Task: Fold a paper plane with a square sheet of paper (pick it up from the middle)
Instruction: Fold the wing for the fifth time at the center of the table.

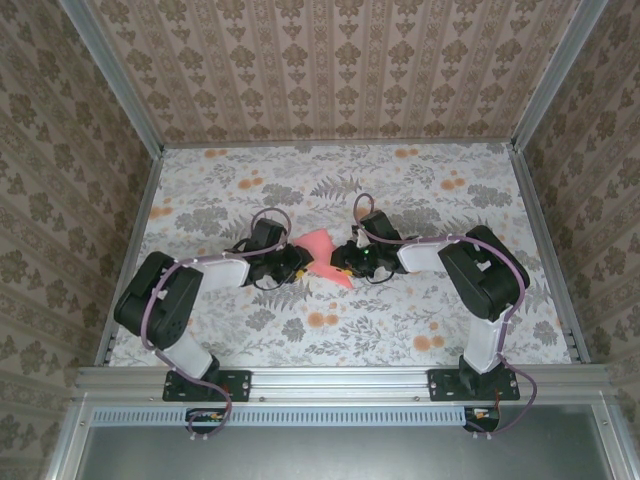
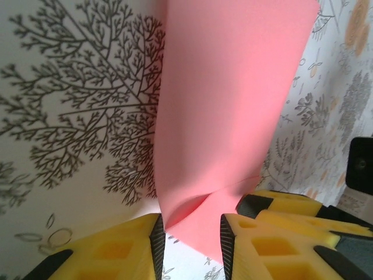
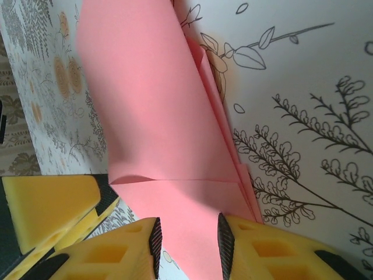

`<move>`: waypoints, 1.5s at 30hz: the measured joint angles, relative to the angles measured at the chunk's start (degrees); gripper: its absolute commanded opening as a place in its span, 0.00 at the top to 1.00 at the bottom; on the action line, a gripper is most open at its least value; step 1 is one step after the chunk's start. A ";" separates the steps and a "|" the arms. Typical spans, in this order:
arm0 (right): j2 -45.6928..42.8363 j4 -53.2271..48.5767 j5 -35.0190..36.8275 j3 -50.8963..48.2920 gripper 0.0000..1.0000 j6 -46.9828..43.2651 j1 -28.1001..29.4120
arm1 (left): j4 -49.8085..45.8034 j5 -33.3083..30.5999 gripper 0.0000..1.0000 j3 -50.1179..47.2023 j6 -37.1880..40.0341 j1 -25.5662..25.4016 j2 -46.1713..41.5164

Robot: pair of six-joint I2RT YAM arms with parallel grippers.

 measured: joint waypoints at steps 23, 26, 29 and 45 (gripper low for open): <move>-0.90 0.57 -3.41 -0.26 0.48 -6.91 -0.15 | 6.43 3.04 0.97 -1.20 -0.61 0.35 1.51; -2.71 -0.61 -2.84 -0.48 0.41 -9.81 -0.15 | 5.86 3.06 0.99 -1.09 -0.50 0.31 1.57; -6.36 -2.73 -0.11 -1.05 0.35 -13.94 0.04 | 4.98 3.06 0.99 -0.85 -0.52 0.13 1.55; -16.94 -7.76 34.03 -5.46 0.38 -38.01 17.14 | 0.90 3.04 0.99 1.36 -1.90 -0.83 -1.22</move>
